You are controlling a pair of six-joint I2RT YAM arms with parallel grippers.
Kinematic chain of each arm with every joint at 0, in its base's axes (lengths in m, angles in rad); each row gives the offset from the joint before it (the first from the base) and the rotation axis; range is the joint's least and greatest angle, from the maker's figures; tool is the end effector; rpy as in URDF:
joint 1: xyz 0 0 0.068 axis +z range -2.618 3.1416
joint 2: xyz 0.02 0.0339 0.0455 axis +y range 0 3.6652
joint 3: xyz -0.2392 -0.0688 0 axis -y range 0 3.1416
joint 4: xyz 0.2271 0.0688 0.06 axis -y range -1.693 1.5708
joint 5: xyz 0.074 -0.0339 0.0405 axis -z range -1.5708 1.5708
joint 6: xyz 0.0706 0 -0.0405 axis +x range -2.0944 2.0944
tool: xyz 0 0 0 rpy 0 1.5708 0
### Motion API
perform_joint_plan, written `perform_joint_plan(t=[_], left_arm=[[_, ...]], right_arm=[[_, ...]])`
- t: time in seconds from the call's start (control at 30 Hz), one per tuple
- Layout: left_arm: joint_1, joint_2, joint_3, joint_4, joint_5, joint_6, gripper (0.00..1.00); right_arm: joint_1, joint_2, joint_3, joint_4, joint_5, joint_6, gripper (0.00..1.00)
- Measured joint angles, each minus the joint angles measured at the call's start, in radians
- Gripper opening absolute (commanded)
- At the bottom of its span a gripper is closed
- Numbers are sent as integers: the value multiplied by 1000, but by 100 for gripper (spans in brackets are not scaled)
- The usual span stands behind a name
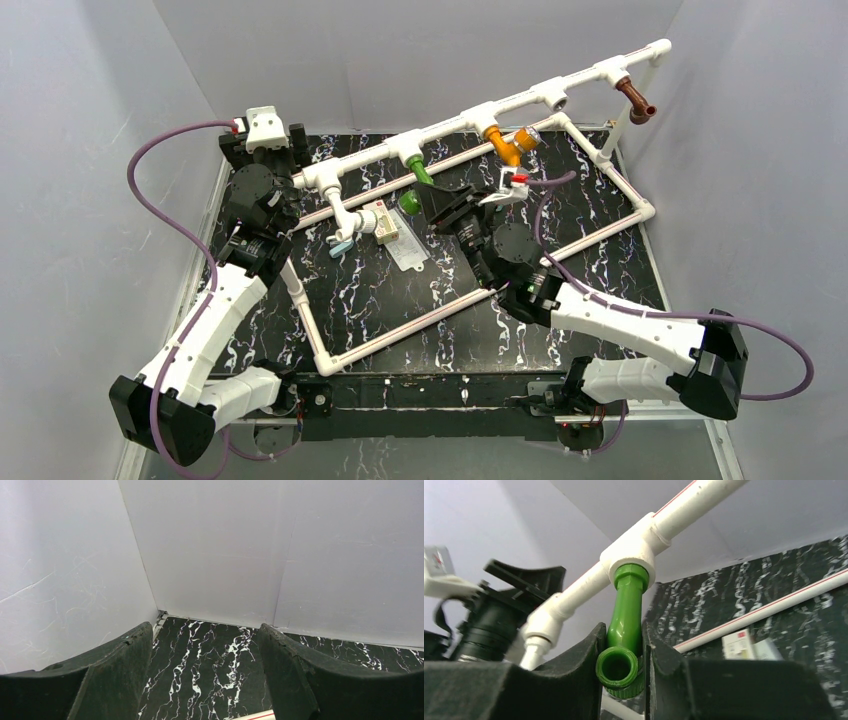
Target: Install the water faucets
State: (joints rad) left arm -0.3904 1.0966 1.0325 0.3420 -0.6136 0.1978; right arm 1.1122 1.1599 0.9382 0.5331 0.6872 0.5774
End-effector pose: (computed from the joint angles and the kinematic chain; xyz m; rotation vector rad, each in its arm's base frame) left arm 0.2632 -0.0644 0.4078 -0.1391 1.3411 0.2336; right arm 0.1648 0.2327 0.3808 0.2633 1.3764 0.9922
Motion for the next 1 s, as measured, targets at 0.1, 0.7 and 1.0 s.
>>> perform_joint_plan(t=[0.1, 0.7, 1.0], left_arm=[[-1, -1, 0, -2, 1, -1, 74], [-2, -1, 0, -1, -7, 0, 74], [-6, -1, 0, -3, -2, 0, 74]], right_arm=[[-2, -2, -33, 45, 22, 171, 1], [-13, 36, -103, 146, 66, 829, 2], [-13, 9, -103, 86, 57, 863, 50]])
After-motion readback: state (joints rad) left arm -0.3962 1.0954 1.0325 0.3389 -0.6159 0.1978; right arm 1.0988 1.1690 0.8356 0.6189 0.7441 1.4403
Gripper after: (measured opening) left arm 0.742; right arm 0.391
